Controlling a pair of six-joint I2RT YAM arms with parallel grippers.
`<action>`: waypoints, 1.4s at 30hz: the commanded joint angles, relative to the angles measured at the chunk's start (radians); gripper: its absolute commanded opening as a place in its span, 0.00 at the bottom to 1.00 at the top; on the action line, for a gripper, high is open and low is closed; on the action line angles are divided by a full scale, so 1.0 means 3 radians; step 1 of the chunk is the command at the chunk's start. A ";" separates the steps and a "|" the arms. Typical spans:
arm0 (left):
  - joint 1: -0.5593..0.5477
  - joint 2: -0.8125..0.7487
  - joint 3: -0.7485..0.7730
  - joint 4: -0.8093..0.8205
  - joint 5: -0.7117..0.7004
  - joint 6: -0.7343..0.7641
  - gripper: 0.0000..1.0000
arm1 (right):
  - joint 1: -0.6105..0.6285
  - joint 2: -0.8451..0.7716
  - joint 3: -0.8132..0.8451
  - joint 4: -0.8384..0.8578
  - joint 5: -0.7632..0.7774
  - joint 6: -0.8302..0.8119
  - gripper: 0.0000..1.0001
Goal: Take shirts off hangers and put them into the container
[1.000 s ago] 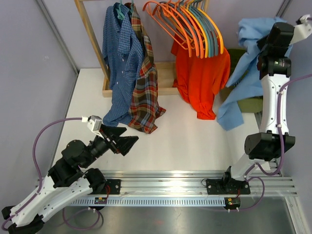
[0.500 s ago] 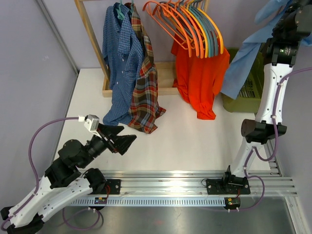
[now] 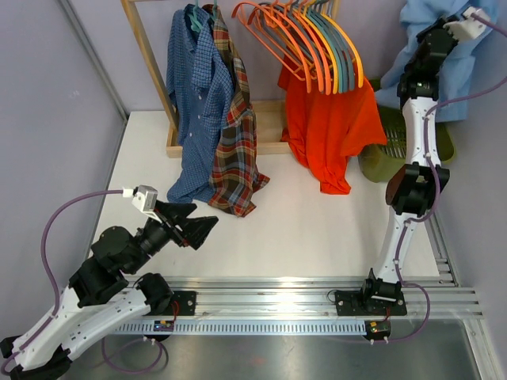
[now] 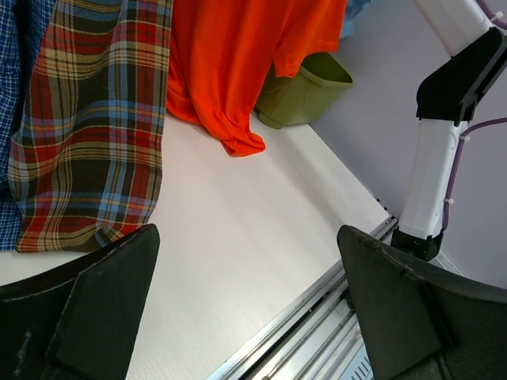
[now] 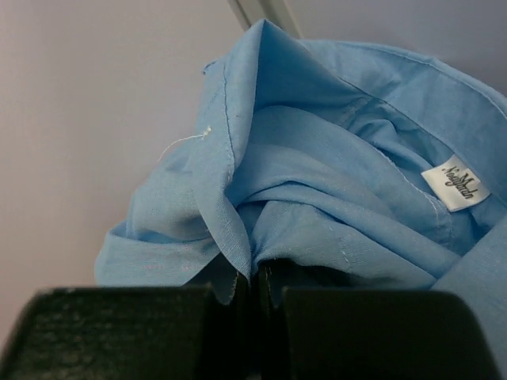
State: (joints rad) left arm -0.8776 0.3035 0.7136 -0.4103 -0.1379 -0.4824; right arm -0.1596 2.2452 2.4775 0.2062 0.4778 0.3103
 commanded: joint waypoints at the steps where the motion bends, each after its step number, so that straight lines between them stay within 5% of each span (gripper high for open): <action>1: -0.0010 0.0016 0.0004 0.0105 -0.0072 0.0002 0.99 | -0.0015 -0.0060 -0.0363 -0.0535 0.0018 0.0268 0.00; 9: -0.0005 -0.0004 -0.0062 0.0212 0.0030 -0.0013 0.99 | -0.0015 0.0226 -0.0946 -0.2265 -0.0022 0.1041 0.00; 10: -0.0005 -0.0009 -0.0067 0.0217 0.0045 -0.0023 0.99 | -0.0015 0.0278 -0.0911 -0.2363 -0.0094 0.0986 0.20; 11: -0.0005 -0.0035 -0.0067 0.0212 0.0066 -0.0049 0.99 | -0.0015 0.0354 -0.0784 -0.2450 -0.0181 0.0909 0.74; 14: -0.0005 -0.0111 -0.0067 0.0131 0.0056 -0.0100 0.99 | -0.0010 0.0279 -0.0645 -0.2748 -0.0284 0.0822 0.87; 25: -0.0005 -0.0403 -0.0088 -0.0049 -0.0052 -0.0075 0.99 | 0.0097 -0.1858 -0.1912 -0.1767 0.0053 0.0449 0.98; 29: -0.0005 -0.0444 -0.0052 -0.0079 -0.0077 -0.0039 0.99 | 0.0342 -0.2936 -0.2836 -0.1252 0.0197 0.0260 0.98; 32: -0.0005 -0.0485 -0.0057 -0.0074 -0.0098 -0.0018 0.99 | 0.0465 -0.3592 -0.3333 -0.0856 -0.0419 0.0178 0.98; 38: -0.0005 -0.0551 -0.0077 -0.0115 -0.0118 -0.0023 0.99 | 0.0797 -0.3782 -0.3110 -0.1494 -0.2565 0.0014 0.97; 42: -0.0005 -0.0582 -0.0113 -0.0090 -0.0082 -0.0039 0.99 | 0.1716 -0.3501 -0.2808 -0.2061 -0.2621 -0.0516 0.97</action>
State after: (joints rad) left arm -0.8776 0.1425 0.6838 -0.4648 -0.1581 -0.5049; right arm 0.2138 1.1015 1.5940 -0.2306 -0.1154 0.2935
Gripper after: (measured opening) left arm 0.987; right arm 0.968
